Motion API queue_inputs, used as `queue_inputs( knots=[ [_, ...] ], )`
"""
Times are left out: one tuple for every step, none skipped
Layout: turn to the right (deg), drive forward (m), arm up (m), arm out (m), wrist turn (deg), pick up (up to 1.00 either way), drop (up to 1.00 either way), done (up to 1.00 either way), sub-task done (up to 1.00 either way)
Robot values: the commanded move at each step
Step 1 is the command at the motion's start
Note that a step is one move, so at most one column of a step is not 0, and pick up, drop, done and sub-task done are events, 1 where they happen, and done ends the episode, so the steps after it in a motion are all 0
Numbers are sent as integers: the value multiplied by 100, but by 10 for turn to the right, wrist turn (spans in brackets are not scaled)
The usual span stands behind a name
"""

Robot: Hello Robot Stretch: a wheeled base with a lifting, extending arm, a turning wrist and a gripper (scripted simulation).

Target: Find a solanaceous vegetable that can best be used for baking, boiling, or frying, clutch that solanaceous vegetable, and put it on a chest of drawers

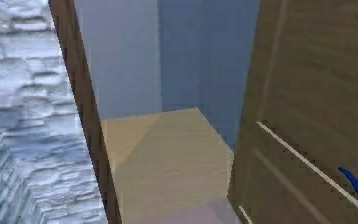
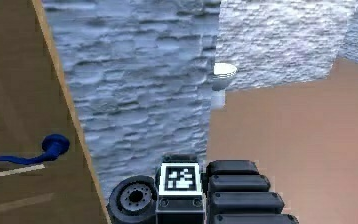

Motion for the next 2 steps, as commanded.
queue_inputs(
  knots=[
    [0, 95, 0, 0, 0, 0, 0, 0, 0],
    [-150, 0, 0, 0, 0, 0, 0, 0, 0]
  ],
)
